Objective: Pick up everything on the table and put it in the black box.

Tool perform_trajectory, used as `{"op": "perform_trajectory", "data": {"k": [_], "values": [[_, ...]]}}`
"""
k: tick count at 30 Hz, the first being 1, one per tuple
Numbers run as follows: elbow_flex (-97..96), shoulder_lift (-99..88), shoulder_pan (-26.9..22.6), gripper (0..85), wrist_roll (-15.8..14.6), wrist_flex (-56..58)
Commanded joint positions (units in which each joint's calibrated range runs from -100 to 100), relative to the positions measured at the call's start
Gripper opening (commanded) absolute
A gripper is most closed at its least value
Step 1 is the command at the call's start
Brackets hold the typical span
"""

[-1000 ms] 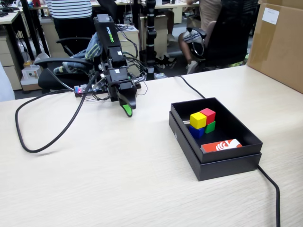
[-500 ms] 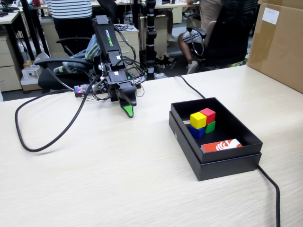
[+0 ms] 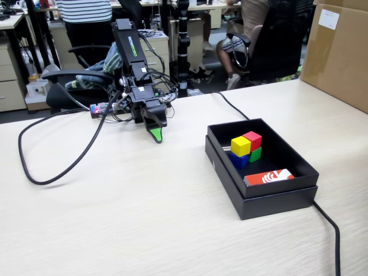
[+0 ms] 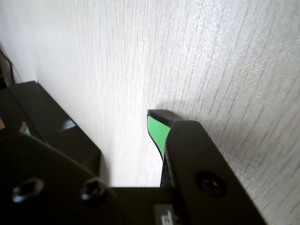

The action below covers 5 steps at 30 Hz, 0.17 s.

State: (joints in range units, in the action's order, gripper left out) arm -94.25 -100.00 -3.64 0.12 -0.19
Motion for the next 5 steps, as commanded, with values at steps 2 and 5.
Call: {"op": "perform_trajectory", "data": {"k": [2, 5], "values": [[-1.85, 0.11, -0.1, 50.1, 0.24, 1.71], [-1.85, 0.11, -0.1, 50.0, 0.24, 1.71]]}}
